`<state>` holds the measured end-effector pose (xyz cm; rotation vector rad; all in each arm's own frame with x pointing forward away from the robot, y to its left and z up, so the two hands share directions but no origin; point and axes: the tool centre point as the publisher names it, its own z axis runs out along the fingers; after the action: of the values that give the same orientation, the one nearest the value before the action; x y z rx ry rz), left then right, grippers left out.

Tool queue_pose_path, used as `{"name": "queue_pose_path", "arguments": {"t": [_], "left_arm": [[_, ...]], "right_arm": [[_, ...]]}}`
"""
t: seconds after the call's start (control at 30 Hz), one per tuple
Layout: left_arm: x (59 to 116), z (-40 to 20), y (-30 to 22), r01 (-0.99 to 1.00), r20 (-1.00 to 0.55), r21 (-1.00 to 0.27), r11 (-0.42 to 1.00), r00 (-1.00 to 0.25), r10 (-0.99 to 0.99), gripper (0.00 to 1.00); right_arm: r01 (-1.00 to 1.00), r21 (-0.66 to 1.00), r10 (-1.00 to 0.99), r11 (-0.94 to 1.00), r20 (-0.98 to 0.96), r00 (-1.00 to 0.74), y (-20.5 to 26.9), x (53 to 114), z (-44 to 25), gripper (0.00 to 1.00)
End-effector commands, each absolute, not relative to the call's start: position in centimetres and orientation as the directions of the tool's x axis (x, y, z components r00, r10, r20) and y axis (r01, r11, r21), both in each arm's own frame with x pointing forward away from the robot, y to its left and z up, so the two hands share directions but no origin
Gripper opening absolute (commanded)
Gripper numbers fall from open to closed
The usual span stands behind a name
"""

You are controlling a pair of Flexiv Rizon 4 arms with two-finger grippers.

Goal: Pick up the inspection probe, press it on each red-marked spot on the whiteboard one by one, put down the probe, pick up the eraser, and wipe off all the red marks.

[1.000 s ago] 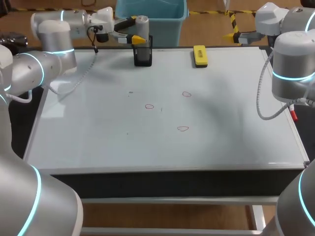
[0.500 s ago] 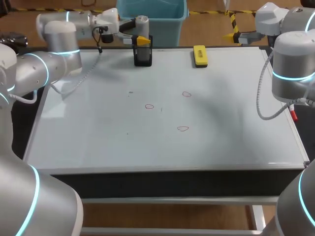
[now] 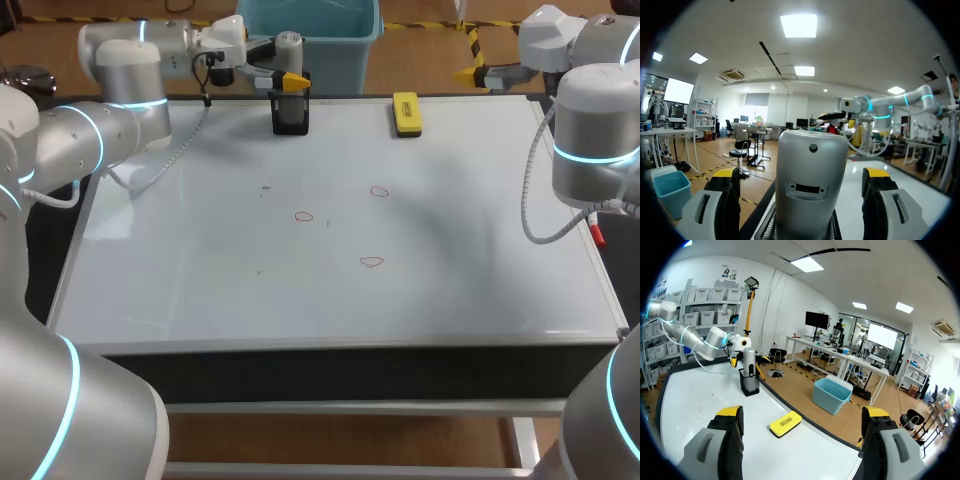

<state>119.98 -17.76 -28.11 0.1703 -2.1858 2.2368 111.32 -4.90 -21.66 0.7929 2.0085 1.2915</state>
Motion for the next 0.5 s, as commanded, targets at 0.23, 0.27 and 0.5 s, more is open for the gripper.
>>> {"name": "queue_pose_path", "arguments": {"t": [0.23, 0.27, 0.5], "left_arm": [[120.55, -28.38, -17.81, -0.084, 0.085, -0.996, -0.020, -0.996, -0.036, 0.61], [120.51, -28.37, -17.76, -0.084, 0.084, -0.996, -0.019, -0.996, -0.035, 0.48], [120.22, -28.34, -17.25, -0.080, 0.080, -0.997, -0.017, -0.996, -0.031, 0.00]], "right_arm": [[0.156, 0.926, 0.755, 0.344, -0.174, -0.632, -4.92, 111.36, -21.65, 1.00], [0.156, 0.926, 0.755, 0.344, -0.174, -0.632, -4.92, 111.36, -21.65, 1.00], [0.156, 0.926, 0.755, 0.344, -0.174, -0.632, -4.92, 111.36, -21.65, 1.00]]}}
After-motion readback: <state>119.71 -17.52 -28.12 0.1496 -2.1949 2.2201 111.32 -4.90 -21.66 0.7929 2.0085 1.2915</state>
